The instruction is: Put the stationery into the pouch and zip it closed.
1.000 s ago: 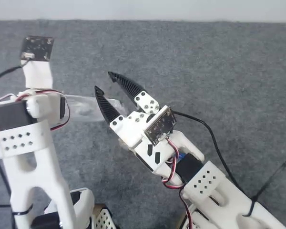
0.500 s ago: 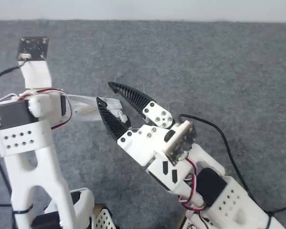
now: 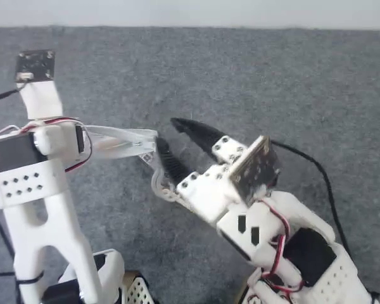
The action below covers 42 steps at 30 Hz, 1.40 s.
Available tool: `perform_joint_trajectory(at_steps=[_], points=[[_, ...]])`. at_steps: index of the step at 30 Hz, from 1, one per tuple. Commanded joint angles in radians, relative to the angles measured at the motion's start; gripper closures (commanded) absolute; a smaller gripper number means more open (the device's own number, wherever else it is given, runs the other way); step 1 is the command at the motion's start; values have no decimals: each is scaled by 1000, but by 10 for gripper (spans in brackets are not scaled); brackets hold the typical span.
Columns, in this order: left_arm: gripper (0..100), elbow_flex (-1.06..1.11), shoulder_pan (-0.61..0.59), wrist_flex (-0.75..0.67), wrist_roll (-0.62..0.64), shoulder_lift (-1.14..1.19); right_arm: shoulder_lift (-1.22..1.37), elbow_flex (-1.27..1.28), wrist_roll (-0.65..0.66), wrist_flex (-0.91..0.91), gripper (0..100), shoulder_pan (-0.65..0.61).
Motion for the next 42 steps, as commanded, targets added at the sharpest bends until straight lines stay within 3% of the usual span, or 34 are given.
perform_joint_trajectory(at_steps=[1, 11, 26, 31, 42], points=[[991, -2, -41, -51, 17, -6, -10, -54, -52, 97, 884, 96], [991, 1, -49, -52, 41, -5, 305, -58, -49, 180, 882, 240], [991, 18, -72, -49, 43, -9, 849, -192, -46, 159, 881, 240], [991, 16, -150, -52, 44, -9, 980, -245, -46, 159, 881, 237], [991, 18, -152, -52, 44, -9, 1181, -285, 17, 142, 883, 213]])
